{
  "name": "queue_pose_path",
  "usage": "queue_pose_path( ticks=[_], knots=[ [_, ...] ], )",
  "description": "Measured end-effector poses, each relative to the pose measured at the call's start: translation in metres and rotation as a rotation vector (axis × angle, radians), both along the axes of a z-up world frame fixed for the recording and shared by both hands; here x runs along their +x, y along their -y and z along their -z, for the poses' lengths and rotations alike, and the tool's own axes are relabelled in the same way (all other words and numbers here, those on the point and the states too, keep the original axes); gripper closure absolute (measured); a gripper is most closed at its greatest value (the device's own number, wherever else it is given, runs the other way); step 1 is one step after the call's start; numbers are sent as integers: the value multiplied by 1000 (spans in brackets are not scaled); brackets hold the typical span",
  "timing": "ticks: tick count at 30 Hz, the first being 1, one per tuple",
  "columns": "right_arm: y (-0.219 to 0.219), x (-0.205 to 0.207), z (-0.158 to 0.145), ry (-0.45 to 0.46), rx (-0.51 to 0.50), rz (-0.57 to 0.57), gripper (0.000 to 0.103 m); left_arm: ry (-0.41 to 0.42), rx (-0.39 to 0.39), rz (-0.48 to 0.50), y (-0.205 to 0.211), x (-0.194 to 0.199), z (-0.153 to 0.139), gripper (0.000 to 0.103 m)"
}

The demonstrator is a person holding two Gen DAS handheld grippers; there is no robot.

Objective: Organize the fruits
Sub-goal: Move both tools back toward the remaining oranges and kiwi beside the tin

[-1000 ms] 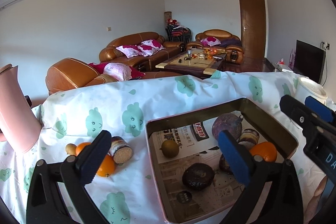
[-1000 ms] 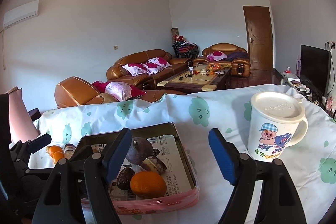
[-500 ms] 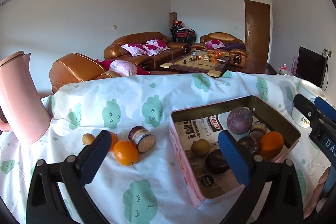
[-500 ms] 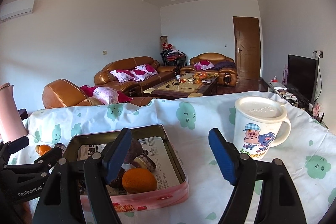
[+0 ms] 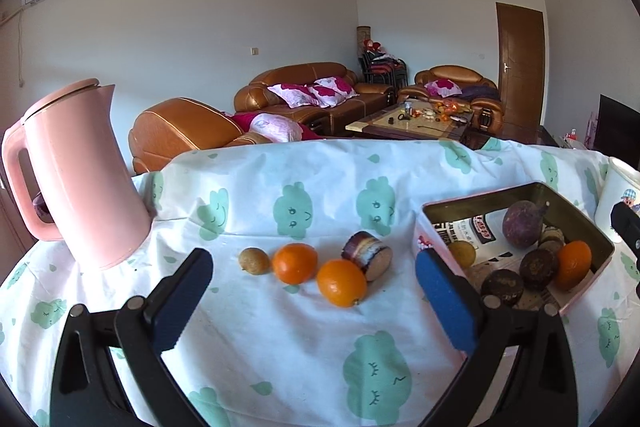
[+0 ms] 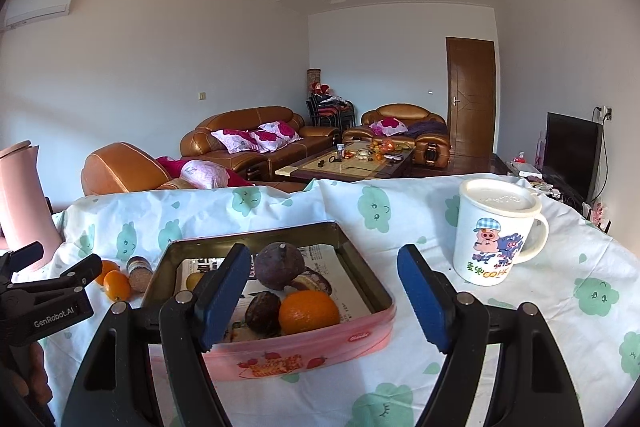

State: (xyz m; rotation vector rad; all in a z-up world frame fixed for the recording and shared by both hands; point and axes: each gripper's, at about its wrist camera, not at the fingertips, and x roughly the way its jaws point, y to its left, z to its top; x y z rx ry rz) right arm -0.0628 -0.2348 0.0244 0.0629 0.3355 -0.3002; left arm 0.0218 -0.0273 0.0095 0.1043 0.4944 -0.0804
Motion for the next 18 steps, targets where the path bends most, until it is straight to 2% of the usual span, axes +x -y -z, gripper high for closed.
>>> queue_pose_path(
  ticks=[7,18],
  knots=[
    [-38,10,4,-38,24,-51,26,-1,3,-11,-26,3,1,0],
    [-95,29,5,-70,-3,-86,26,-23,-28,-54,-75,16,3,0]
  ],
)
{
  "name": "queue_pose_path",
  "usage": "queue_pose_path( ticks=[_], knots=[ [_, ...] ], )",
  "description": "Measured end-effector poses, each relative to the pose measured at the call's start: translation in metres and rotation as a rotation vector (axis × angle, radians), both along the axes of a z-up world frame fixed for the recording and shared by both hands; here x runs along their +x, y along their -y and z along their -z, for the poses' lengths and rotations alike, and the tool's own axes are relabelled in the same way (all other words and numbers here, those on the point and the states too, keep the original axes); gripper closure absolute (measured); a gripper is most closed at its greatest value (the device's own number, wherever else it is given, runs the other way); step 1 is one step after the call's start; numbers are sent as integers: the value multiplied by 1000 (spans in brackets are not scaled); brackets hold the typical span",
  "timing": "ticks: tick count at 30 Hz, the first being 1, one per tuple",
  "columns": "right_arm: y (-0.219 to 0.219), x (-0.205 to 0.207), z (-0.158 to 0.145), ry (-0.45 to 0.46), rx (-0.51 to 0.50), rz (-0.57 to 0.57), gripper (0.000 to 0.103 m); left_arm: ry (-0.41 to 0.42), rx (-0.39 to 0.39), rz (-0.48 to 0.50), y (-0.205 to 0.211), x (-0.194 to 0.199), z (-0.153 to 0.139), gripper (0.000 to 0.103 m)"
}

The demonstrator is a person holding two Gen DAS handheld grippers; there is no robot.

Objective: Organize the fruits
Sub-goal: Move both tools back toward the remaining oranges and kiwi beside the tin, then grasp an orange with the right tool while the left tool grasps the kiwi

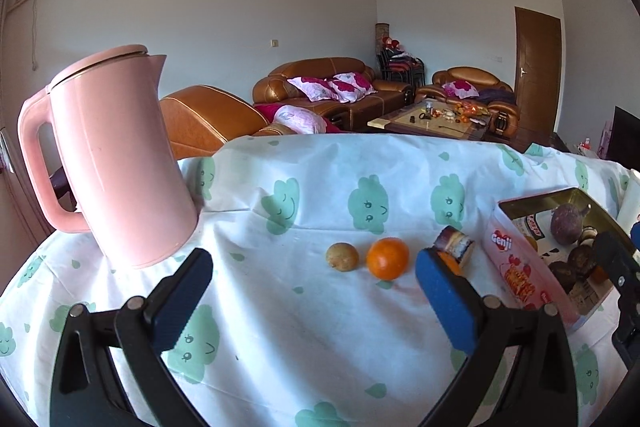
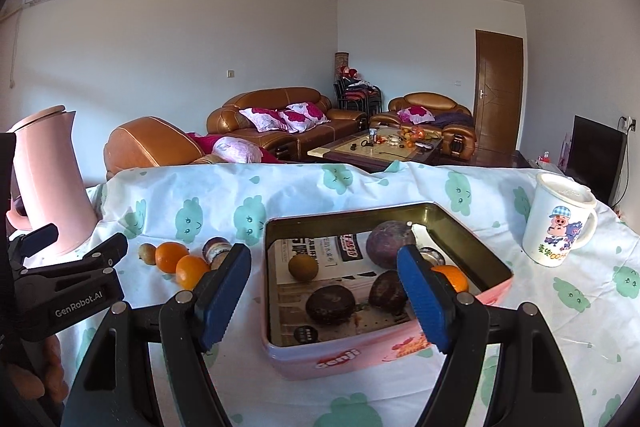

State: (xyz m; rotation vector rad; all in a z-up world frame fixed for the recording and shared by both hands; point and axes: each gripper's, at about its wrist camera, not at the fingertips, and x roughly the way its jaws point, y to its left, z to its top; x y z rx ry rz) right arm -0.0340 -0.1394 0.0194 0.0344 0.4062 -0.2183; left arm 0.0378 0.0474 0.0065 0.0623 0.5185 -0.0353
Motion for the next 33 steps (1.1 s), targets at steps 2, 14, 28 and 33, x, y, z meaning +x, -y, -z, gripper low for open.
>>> queue_pose_path(
  ticks=[2,14,28,33],
  knots=[
    [-7,3,0,-4,1,-4,26,-2,1,-4,-5,3,0,0],
    [-36,30,5,-51,19,-37,26,-28,51,-82,-40,21,4,0],
    [-79,87,31,-306,36,-286,55,-149,49,-246,-77,44,18,0],
    [-84,109,44,-398,68,-283,56,-158,45,-237,-77,46,18,0]
  ],
)
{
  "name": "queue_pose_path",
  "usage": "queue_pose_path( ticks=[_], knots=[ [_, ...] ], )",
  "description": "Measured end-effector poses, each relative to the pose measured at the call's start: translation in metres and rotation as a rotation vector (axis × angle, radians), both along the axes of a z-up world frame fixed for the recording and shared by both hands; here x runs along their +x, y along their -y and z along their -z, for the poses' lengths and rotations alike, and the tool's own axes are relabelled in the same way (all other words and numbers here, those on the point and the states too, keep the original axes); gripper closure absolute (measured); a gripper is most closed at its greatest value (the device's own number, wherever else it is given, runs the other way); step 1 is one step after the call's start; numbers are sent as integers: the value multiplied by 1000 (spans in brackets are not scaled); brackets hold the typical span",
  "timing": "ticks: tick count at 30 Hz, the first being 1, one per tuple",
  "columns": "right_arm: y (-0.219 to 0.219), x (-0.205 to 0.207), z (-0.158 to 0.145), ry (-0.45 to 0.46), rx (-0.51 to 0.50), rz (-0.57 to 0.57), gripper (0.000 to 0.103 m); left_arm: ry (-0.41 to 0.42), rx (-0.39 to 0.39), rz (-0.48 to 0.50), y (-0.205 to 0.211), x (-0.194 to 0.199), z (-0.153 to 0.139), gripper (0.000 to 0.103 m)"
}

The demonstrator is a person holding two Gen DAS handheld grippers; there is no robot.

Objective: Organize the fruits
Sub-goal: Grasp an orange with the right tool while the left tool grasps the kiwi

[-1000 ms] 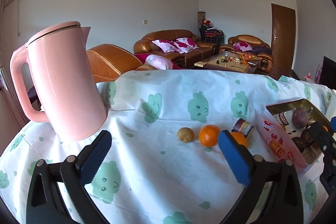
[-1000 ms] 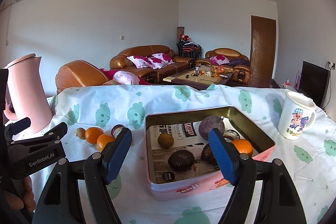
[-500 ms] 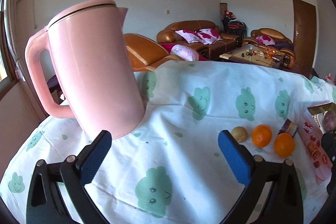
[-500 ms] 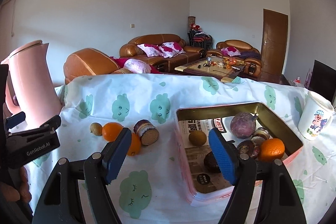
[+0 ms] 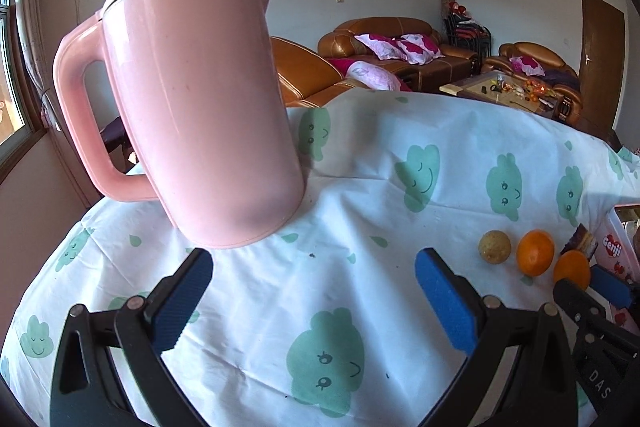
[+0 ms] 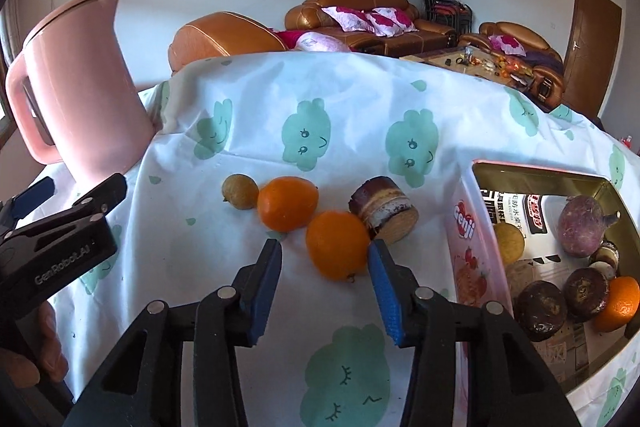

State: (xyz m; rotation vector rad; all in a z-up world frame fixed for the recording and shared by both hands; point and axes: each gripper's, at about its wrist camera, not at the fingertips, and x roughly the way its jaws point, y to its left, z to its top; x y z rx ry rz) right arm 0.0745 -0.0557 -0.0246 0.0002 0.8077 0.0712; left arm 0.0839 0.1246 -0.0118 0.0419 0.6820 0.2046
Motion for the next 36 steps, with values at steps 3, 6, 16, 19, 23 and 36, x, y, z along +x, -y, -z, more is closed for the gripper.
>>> queue_pose_path(
  ticks=[3,6,16,19,23,36],
  knots=[
    [-1,10,4,-30,7,14,56,-6,-4,2,0,1,1,0],
    [3,19,11,-74,53,28,56,-12,0,8,2,3,2,0],
    [12,-15,-3,33,119,-22,63,8,-10,65,6,1,1,0],
    [15,-39,-15,128,83,-17,63,30,-7,106,12,-2,-2,0],
    [27,-70,-29,237,8,-1,63,35,-9,170,20,-1,-3,1],
    [51,-82,-34,249,54,11,63,-112,-15,436,79,38,11,37]
  ],
)
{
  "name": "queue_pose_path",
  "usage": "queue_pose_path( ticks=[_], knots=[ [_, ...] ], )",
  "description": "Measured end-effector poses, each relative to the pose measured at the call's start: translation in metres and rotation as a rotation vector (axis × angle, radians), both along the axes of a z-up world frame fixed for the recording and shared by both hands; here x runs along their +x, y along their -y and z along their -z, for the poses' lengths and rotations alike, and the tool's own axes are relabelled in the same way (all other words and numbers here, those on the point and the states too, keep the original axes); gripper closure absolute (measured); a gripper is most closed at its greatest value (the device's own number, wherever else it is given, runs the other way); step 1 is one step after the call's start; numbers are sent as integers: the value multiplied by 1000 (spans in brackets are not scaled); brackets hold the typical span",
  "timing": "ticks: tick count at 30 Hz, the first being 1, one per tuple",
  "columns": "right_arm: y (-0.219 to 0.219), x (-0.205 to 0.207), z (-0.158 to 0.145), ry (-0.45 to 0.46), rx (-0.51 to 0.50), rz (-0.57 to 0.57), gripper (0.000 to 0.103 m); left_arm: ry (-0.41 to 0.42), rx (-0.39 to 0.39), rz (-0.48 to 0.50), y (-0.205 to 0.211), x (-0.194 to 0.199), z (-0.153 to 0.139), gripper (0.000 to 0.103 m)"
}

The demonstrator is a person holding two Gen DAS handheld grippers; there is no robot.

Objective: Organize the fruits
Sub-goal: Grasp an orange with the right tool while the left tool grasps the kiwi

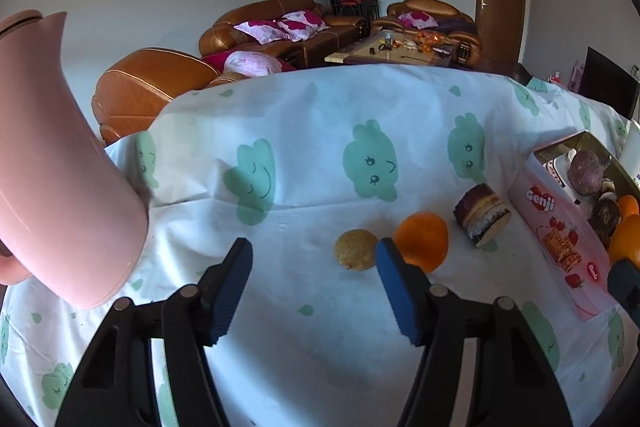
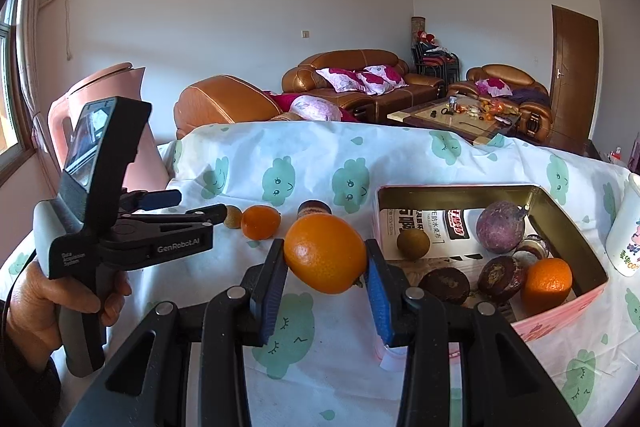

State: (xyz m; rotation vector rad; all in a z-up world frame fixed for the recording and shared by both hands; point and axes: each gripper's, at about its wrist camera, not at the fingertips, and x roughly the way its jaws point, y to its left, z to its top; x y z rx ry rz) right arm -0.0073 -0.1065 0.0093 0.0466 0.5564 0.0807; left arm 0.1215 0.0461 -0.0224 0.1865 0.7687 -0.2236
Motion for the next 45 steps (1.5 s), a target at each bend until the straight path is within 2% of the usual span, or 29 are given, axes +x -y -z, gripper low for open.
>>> queue_pose_path(
  ticks=[2,6,9,11,13,16,22,33,45],
  knots=[
    [3,3,0,-7,15,4,63,-16,25,26,9,7,2,45],
    [13,6,1,-18,49,14,63,-76,74,20,18,24,12,49],
    [16,8,2,-27,59,20,63,-99,40,11,14,32,11,53],
    [18,11,4,-35,59,25,63,-114,-12,31,9,33,10,72],
    [20,13,6,-45,65,27,63,-121,-33,37,6,33,9,73],
    [22,13,7,-47,77,30,63,-109,-22,30,6,28,8,73],
    [19,7,0,5,51,32,63,75,63,-54,6,-1,-11,73],
    [12,-6,-9,79,-11,44,63,171,-31,-152,12,-47,-28,73],
    [18,-21,-14,104,-32,50,63,190,-78,-198,30,-88,-27,73]
  ],
)
